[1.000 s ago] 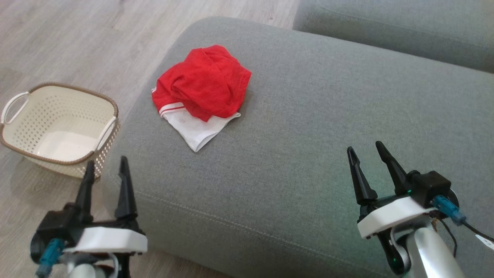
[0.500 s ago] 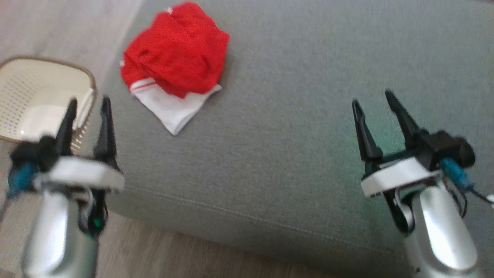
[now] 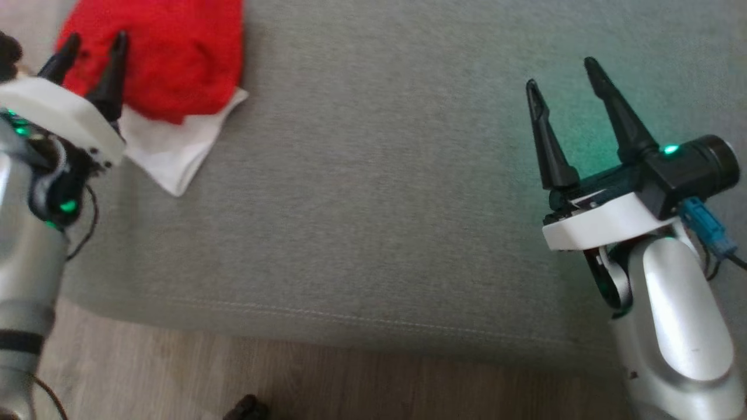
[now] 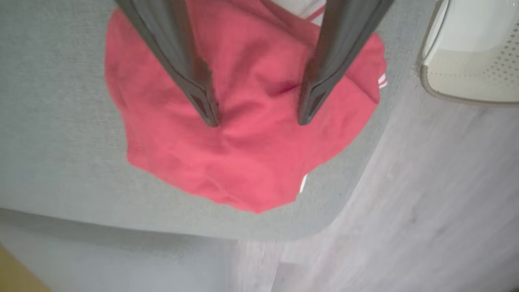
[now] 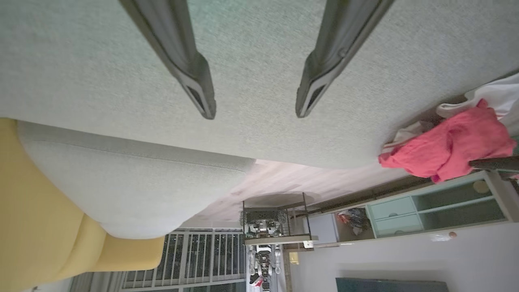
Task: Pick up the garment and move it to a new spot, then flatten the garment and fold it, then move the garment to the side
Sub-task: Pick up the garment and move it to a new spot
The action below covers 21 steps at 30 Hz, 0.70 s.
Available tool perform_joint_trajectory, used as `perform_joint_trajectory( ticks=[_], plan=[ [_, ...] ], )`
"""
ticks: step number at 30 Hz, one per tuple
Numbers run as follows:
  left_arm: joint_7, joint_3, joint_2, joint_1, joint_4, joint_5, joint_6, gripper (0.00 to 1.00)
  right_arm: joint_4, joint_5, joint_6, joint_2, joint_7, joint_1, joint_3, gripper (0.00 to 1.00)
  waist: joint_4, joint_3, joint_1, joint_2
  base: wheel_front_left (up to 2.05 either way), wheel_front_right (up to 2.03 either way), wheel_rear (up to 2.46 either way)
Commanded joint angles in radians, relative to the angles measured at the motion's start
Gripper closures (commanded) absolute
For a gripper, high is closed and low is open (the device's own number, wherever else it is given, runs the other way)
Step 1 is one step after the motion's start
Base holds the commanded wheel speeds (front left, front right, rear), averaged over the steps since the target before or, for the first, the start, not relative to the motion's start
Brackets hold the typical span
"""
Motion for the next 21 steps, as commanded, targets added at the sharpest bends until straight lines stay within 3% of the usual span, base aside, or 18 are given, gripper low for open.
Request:
perform_joint_trajectory(
  ticks=[1,7,8,9,12,16,21],
  plan=[
    [0.037,-0.002,0.083,-0.069,0.025,-0.046,0.001,0.00,-0.049,-0.004,0.000,0.008,0.003,-0.017,0.025,0.00,-0.047,0.043,0.0000,0.0000,0.00,0.00,0.00],
    [0.118,-0.071,0.112,-0.136,0.125,-0.126,0.001,0.00,-0.057,-0.002,0.000,0.008,-0.002,-0.017,0.022,0.00,-0.068,0.054,0.0000,0.0000,0.00,0.00,0.00],
    [0.127,-0.088,0.117,-0.145,0.136,-0.135,0.001,0.53,-0.057,-0.001,0.000,0.008,-0.003,-0.017,0.022,0.00,-0.071,0.054,0.0000,0.0000,0.00,0.00,0.00],
    [0.127,-0.101,0.122,-0.152,0.145,-0.142,0.001,1.00,-0.057,0.000,0.000,0.008,-0.005,-0.017,0.021,0.00,-0.073,0.053,0.0000,0.0000,0.00,0.00,0.00],
    [0.073,-0.116,0.133,-0.172,0.161,-0.165,0.001,1.00,-0.050,0.008,0.000,0.008,-0.012,-0.015,0.016,0.00,-0.078,0.041,0.0000,0.0000,0.00,0.00,0.00],
    [-0.073,-0.128,0.141,-0.191,0.167,-0.155,0.001,1.00,-0.029,0.019,0.000,0.008,-0.023,-0.011,0.010,0.00,-0.077,0.001,0.0000,0.0000,0.00,0.00,0.00],
    [-0.242,-0.058,0.130,-0.212,0.109,-0.160,0.004,1.00,0.010,0.041,0.000,0.008,-0.039,0.001,0.000,0.00,-0.067,-0.083,0.0000,0.0000,0.00,0.00,0.00]
  ],
)
